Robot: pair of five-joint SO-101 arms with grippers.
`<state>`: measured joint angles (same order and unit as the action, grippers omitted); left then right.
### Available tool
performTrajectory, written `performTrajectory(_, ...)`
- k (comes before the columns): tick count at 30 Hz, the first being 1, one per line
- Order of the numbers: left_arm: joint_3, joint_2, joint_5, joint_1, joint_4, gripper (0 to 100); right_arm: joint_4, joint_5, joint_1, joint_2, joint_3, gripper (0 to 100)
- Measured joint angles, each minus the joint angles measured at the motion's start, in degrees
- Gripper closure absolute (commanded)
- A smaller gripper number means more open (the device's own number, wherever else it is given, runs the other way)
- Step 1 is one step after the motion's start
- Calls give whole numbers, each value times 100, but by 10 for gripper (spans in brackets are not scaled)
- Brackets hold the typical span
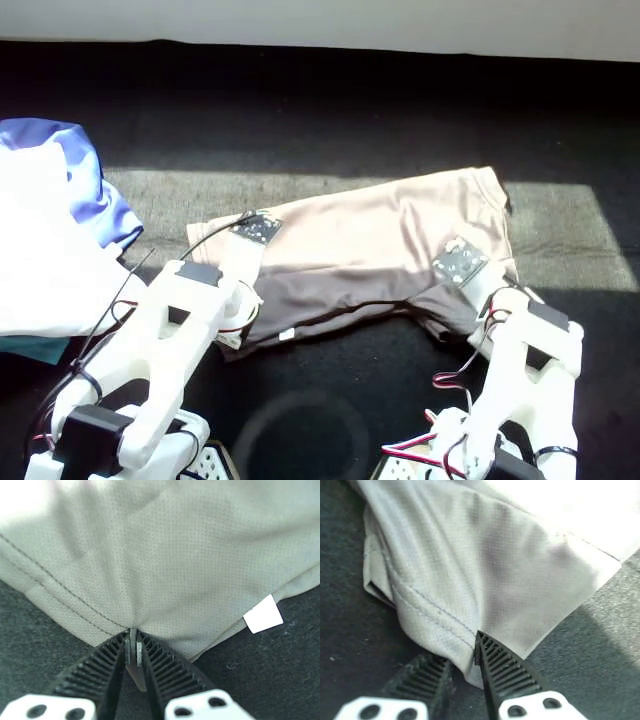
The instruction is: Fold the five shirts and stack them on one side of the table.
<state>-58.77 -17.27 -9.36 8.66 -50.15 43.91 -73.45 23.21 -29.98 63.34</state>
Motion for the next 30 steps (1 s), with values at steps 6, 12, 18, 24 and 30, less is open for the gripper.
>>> performTrajectory(6,0,0,0,0,0,991,0,413,-18,70,-853,991)
performTrajectory(12,0,0,0,0,0,991,0,1275,-721,114,-1662,991)
performTrajectory(18,0,0,0,0,0,991,-18,1486,-1503,1064,-2356,988)
performTrajectory(24,0,0,0,0,0,991,62,2066,-1521,2848,-3903,865)
performTrajectory(30,0,0,0,0,0,991,738,3262,-1547,4352,-5670,848)
